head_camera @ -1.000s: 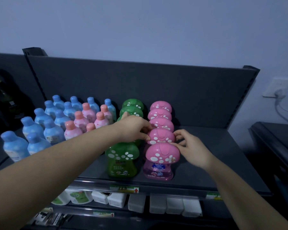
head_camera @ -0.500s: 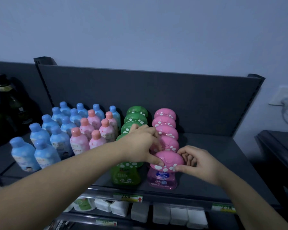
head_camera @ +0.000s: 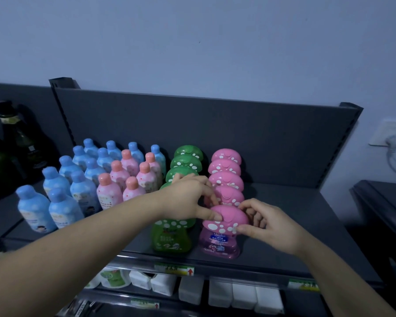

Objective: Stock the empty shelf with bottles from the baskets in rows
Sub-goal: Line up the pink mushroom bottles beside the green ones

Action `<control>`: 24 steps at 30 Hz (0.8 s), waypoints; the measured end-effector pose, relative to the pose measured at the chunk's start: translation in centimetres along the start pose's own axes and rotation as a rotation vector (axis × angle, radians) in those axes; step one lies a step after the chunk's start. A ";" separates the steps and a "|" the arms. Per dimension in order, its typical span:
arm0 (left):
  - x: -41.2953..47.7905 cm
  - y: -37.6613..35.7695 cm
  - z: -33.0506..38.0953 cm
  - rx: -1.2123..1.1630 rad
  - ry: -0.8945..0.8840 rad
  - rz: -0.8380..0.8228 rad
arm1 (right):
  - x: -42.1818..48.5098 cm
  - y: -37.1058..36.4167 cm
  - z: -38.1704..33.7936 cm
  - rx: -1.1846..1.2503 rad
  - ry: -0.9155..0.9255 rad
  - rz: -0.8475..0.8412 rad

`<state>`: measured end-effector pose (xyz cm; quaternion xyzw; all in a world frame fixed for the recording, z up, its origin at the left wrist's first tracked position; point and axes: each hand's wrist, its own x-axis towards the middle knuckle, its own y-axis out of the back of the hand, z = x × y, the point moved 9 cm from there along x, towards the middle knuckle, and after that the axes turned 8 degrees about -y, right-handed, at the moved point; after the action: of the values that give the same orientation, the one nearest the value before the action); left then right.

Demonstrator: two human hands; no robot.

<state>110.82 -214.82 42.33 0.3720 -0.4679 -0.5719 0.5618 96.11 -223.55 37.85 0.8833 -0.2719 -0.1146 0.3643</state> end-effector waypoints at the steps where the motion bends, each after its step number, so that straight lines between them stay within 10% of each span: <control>1: 0.0 0.2 -0.1 -0.042 0.001 0.022 | 0.0 0.2 0.0 0.007 0.006 0.011; 24: -4.1 4.5 -6.2 0.439 0.379 0.143 | 7.3 0.6 -9.6 -0.620 0.094 0.069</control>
<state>118.38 -211.15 44.45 0.5509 -0.4921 -0.3362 0.5841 105.77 -222.47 44.99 0.7246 -0.2369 -0.1387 0.6322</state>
